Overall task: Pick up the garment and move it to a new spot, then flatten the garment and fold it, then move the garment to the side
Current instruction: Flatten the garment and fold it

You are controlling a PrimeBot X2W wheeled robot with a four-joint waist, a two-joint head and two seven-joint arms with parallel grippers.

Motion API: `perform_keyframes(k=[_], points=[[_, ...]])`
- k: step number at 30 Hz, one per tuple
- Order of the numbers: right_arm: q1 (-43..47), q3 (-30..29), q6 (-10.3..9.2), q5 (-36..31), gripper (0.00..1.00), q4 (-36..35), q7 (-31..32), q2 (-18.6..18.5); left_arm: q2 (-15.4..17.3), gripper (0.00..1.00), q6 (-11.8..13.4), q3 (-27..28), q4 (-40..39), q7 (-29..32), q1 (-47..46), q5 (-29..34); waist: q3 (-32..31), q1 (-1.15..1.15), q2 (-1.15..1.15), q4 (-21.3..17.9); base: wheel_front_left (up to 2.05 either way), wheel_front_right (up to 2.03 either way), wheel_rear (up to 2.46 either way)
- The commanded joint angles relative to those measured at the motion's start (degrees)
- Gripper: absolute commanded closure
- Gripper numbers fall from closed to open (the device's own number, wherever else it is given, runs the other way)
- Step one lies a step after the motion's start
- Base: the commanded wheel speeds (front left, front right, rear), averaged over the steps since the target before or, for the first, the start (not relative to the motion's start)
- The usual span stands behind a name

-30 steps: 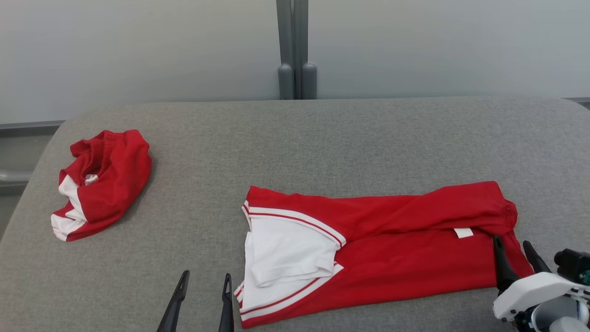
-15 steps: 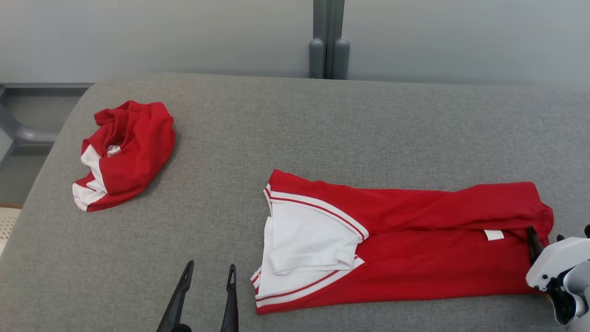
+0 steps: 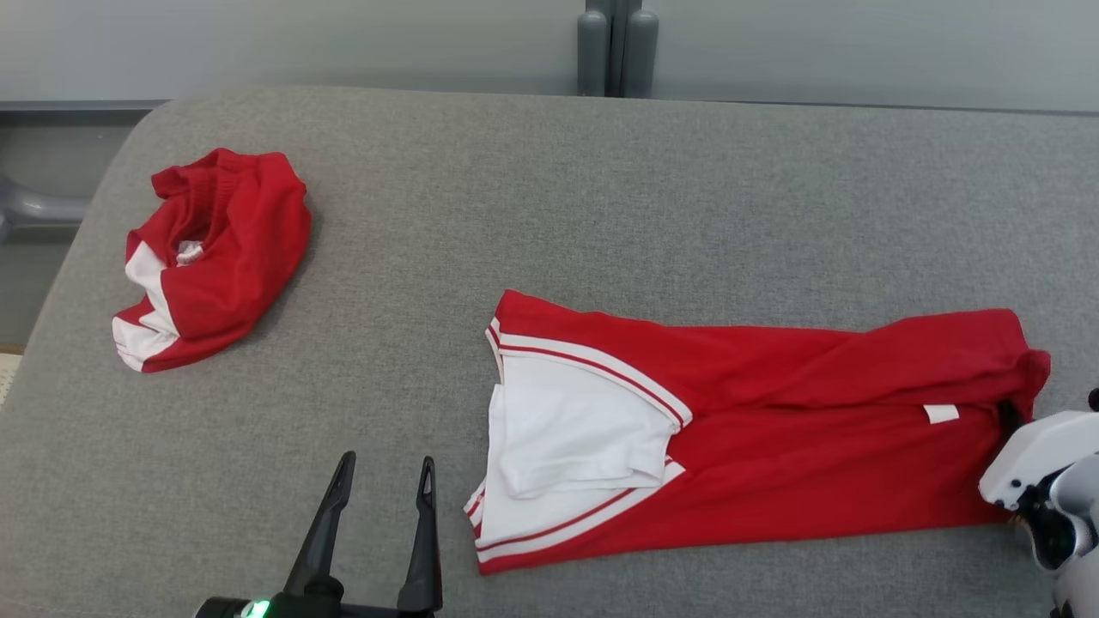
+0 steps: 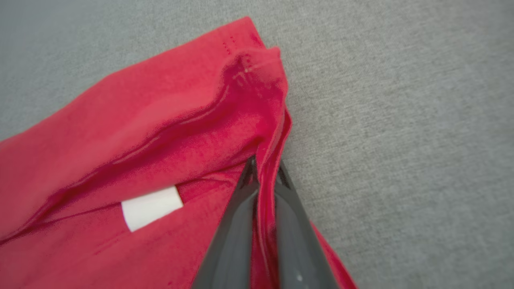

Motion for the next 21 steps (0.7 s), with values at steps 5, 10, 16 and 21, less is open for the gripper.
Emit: perform_keyframes(k=[5, 10, 16, 21], points=[[-4.91, -0.67, -0.23, 0.42, 1.00, -0.47, -1.36, -4.29, -0.06, 0.00, -0.64, -0.50, -0.57, 0.00, -3.18, 1.06, 6.09, 0.00, 0.00, -4.60, 0.00, 0.00, 0.00], [-8.24, -1.07, -0.20, -0.48, 1.00, -0.55, -2.08, -8.59, -0.05, 0.00, -1.32, -0.48, -0.55, 0.00, -6.15, 2.03, 10.65, 0.00, 0.00, -7.54, 0.00, 0.00, 0.00], [-9.52, -0.73, -0.20, -2.14, 1.00, -1.82, -1.99, -13.54, -0.03, 0.00, -2.11, -0.08, -0.05, 0.00, -8.90, 2.78, 12.90, 0.00, 0.00, -10.45, 0.00, 0.00, 0.00], [-7.61, -0.38, -0.20, -3.05, 1.00, -6.35, -0.92, -15.20, -0.02, 0.00, -2.22, -0.02, 1.03, 0.00, -9.41, 2.11, 10.81, 0.00, 0.00, -12.32, 0.00, 0.00, 0.00]])
